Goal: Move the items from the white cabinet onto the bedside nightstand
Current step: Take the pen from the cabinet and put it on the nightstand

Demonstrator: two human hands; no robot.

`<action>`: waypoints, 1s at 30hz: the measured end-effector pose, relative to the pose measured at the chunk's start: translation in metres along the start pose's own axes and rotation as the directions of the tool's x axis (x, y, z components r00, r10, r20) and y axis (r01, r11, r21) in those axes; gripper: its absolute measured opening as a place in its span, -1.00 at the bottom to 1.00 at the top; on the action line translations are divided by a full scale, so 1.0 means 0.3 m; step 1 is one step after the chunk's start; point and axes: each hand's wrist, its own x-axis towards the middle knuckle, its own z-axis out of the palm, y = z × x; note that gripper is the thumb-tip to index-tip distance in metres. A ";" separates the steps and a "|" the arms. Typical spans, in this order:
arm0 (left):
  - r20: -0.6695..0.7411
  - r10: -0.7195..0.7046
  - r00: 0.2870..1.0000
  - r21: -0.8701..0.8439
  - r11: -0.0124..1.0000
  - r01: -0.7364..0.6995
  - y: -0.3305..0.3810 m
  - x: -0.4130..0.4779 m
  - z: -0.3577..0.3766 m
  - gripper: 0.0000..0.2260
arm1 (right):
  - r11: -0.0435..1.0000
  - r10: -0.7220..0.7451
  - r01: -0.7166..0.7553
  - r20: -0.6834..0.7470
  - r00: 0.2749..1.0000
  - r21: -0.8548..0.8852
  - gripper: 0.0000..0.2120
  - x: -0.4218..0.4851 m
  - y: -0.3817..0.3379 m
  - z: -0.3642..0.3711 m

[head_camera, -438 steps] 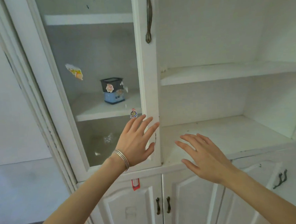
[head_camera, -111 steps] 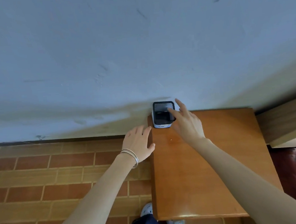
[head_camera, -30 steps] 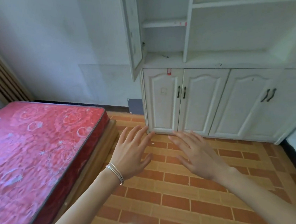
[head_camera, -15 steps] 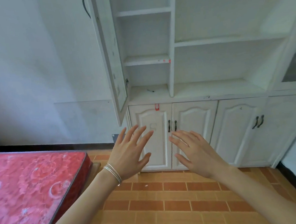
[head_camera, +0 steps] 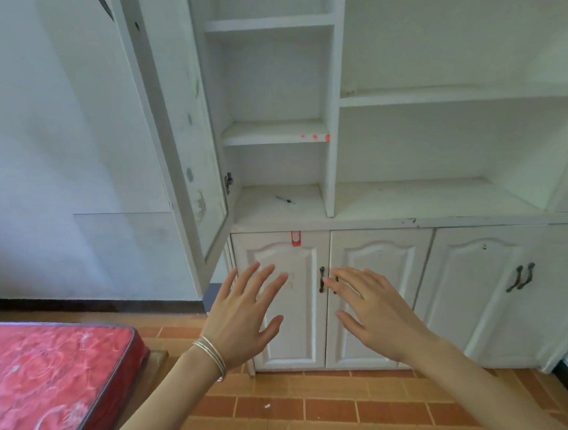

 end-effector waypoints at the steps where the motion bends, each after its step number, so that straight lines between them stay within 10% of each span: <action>1: -0.002 -0.012 1.000 0.000 1.000 0.012 -0.004 0.058 0.023 -0.46 | 1.000 -0.010 0.010 0.003 1.000 0.000 -0.53 0.034 0.050 0.017; 12: -0.037 -0.143 0.989 -0.054 0.989 0.141 -0.061 0.609 0.218 -0.47 | 0.997 -0.048 0.049 -0.016 0.999 0.058 -0.53 0.473 0.564 0.132; 30: 0.243 -0.232 0.942 -0.035 0.968 0.248 -0.579 1.052 0.791 -0.42 | 0.987 -0.025 -0.008 0.209 0.978 0.159 -0.53 1.098 0.755 0.722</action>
